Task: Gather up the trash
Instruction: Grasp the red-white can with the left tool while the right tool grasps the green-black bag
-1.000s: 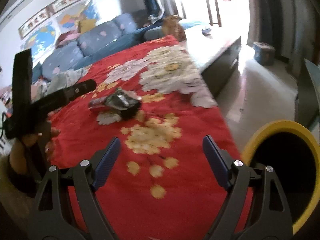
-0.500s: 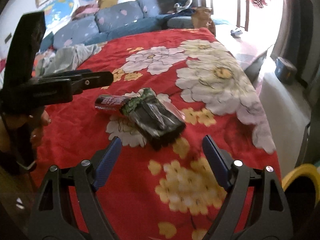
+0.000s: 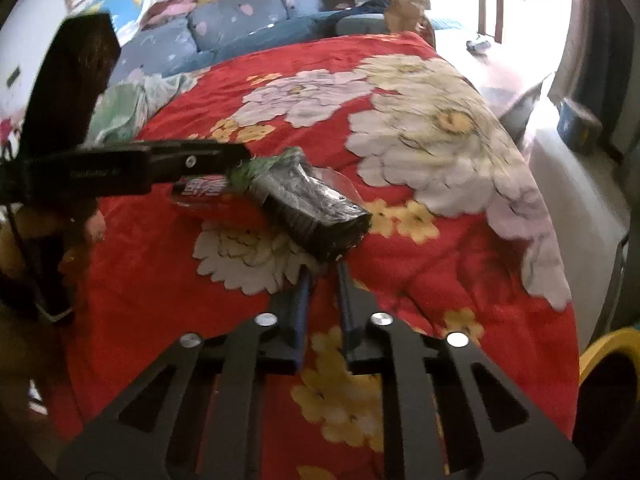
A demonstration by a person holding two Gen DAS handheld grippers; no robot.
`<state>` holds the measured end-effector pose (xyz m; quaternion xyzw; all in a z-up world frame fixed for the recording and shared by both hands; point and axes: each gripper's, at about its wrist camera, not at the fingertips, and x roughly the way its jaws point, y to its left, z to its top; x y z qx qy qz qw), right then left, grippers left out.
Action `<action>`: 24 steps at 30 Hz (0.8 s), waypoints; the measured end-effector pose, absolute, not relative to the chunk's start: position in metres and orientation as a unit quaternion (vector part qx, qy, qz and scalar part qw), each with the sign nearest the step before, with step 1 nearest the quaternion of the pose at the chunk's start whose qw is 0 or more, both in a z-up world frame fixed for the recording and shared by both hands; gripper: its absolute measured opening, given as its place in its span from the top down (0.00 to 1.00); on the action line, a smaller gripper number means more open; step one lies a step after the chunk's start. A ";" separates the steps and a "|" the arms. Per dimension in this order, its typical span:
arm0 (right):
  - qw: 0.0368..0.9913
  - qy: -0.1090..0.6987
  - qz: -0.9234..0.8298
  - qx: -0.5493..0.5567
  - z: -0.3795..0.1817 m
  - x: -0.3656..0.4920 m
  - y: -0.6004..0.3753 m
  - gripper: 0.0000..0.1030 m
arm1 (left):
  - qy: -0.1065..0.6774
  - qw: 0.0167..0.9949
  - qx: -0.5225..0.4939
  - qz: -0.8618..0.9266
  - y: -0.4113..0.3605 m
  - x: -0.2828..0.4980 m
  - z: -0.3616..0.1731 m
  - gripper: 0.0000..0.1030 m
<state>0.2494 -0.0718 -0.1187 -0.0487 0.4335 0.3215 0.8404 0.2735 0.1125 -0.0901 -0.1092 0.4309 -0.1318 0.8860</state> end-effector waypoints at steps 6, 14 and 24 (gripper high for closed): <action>0.845 0.437 0.308 -0.012 -0.119 0.247 -0.094 1.00 | 0.439 0.877 -0.115 -0.156 0.107 0.268 -0.099 0.37; 0.856 0.393 0.333 -0.048 -0.101 0.235 -0.092 0.62 | 0.457 0.867 -0.114 -0.162 0.104 0.254 -0.109 0.39; 0.848 0.368 0.339 -0.174 -0.107 0.242 -0.055 0.62 | 0.468 0.860 -0.108 -0.170 0.099 0.230 -0.111 0.56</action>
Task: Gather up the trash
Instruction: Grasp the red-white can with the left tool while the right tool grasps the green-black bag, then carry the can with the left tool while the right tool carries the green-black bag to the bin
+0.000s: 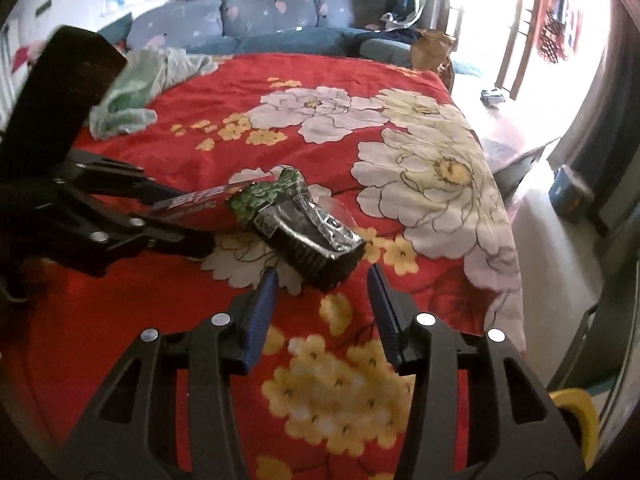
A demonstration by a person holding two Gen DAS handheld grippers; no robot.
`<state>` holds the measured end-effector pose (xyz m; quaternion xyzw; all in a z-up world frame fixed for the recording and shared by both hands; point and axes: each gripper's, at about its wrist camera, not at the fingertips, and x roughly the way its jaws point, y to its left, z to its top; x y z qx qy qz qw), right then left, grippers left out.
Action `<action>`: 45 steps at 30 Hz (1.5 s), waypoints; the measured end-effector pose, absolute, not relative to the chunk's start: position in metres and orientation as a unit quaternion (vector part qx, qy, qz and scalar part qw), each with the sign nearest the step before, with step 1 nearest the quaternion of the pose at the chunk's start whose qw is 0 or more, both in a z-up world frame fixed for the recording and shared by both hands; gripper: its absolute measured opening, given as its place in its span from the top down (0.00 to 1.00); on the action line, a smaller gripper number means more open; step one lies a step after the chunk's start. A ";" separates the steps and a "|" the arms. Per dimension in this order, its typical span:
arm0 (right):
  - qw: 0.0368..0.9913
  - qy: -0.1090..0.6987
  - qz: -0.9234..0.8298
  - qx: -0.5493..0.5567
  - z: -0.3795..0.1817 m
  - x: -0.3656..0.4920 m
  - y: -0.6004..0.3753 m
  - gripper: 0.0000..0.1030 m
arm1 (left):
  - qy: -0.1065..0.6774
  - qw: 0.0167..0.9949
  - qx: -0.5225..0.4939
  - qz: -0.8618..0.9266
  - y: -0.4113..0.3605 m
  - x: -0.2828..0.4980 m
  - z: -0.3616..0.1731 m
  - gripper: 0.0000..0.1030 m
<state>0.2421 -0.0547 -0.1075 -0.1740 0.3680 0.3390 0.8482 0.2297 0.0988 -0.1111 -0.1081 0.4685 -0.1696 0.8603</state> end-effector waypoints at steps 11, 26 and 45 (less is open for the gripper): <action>0.843 0.372 0.353 -0.162 -0.108 0.243 -0.053 0.98 | 0.456 0.866 -0.127 -0.164 0.090 0.212 -0.106 0.66; 0.882 0.351 0.313 -0.024 -0.077 0.209 -0.148 0.98 | 0.409 0.882 -0.114 -0.206 0.030 0.195 -0.069 0.71; 0.906 0.371 0.199 0.051 -0.090 0.185 -0.256 0.98 | 0.394 0.873 -0.067 -0.279 -0.060 0.185 -0.047 0.72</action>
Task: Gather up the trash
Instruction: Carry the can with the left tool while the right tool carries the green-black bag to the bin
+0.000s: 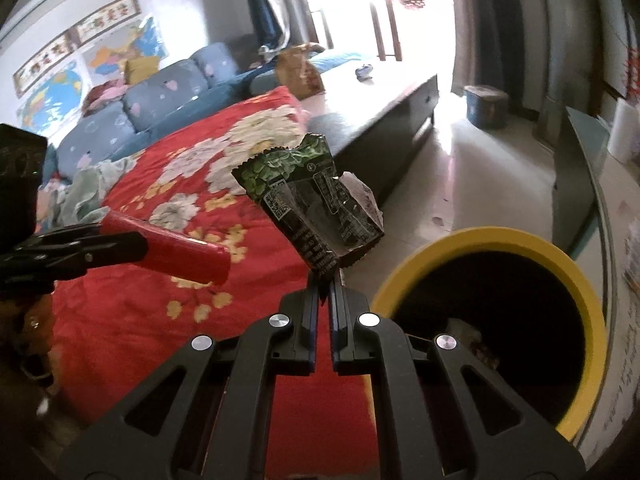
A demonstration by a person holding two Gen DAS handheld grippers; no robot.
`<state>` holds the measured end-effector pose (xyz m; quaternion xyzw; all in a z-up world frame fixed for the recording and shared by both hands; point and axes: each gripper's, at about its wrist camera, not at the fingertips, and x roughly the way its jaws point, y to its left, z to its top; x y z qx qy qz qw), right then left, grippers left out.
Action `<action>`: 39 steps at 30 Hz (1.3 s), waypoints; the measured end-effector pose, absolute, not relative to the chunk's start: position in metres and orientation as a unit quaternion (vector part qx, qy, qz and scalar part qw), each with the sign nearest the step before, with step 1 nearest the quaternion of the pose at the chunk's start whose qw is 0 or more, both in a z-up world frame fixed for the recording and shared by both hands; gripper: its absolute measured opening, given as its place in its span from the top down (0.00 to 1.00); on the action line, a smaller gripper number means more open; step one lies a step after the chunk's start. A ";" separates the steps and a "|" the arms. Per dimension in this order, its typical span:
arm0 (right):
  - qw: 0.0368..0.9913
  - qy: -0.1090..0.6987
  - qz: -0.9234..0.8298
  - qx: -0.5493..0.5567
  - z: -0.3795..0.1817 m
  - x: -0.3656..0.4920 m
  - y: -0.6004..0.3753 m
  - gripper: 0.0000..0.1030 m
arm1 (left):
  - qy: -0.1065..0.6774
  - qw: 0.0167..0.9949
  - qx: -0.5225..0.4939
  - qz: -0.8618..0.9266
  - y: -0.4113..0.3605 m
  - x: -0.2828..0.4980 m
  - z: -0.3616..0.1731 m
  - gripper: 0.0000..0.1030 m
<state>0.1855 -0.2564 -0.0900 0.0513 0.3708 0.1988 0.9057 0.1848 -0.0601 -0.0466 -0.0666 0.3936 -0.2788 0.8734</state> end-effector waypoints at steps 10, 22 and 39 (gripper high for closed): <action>0.908 0.379 0.156 0.084 -0.096 0.182 -0.293 0.98 | 0.383 0.869 -0.034 -0.312 -0.105 0.178 -0.041 0.72; 0.912 0.378 0.112 0.110 -0.101 0.175 -0.334 0.98 | 0.376 0.860 -0.001 -0.345 -0.160 0.172 -0.038 0.72; 0.900 0.402 0.063 0.154 -0.126 0.170 -0.378 0.98 | 0.386 0.852 0.008 -0.354 -0.206 0.179 -0.051 0.72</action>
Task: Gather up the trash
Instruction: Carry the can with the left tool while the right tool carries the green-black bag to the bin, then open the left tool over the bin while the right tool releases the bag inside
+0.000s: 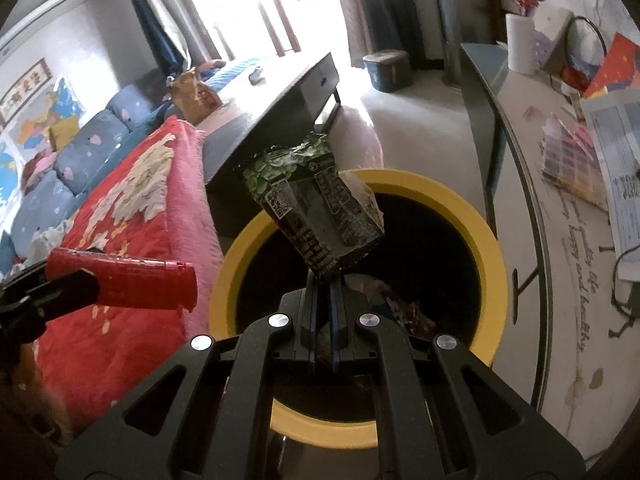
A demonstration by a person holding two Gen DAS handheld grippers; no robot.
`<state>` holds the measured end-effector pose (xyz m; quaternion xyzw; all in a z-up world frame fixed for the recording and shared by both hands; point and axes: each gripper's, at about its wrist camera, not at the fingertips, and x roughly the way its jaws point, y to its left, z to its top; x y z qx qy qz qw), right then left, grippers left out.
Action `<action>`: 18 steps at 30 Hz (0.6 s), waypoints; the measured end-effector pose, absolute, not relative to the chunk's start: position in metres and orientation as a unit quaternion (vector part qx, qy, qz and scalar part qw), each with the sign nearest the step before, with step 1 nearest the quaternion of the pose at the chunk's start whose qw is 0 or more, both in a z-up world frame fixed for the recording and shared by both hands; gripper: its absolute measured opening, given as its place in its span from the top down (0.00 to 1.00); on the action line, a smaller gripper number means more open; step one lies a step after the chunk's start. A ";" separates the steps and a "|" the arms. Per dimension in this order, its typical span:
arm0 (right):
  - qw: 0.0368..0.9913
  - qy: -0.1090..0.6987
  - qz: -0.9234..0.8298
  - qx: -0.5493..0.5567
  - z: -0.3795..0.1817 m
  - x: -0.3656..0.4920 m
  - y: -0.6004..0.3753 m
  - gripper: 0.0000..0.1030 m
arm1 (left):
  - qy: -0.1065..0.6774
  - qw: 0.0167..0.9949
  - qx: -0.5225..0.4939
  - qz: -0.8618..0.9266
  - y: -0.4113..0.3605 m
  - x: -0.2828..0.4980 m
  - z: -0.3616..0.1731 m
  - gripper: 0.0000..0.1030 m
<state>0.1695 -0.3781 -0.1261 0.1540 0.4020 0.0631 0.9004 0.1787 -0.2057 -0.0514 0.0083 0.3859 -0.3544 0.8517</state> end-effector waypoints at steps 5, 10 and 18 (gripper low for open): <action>0.894 0.412 0.059 0.166 -0.134 0.169 -0.385 0.97 | 0.395 0.847 0.012 -0.355 -0.219 0.182 -0.063 0.72; 0.888 0.423 0.054 0.173 -0.141 0.167 -0.390 0.93 | 0.403 0.842 0.015 -0.357 -0.230 0.186 -0.074 0.72; 0.883 0.429 0.032 0.188 -0.145 0.156 -0.403 0.64 | 0.411 0.840 0.005 -0.354 -0.243 0.197 -0.085 0.37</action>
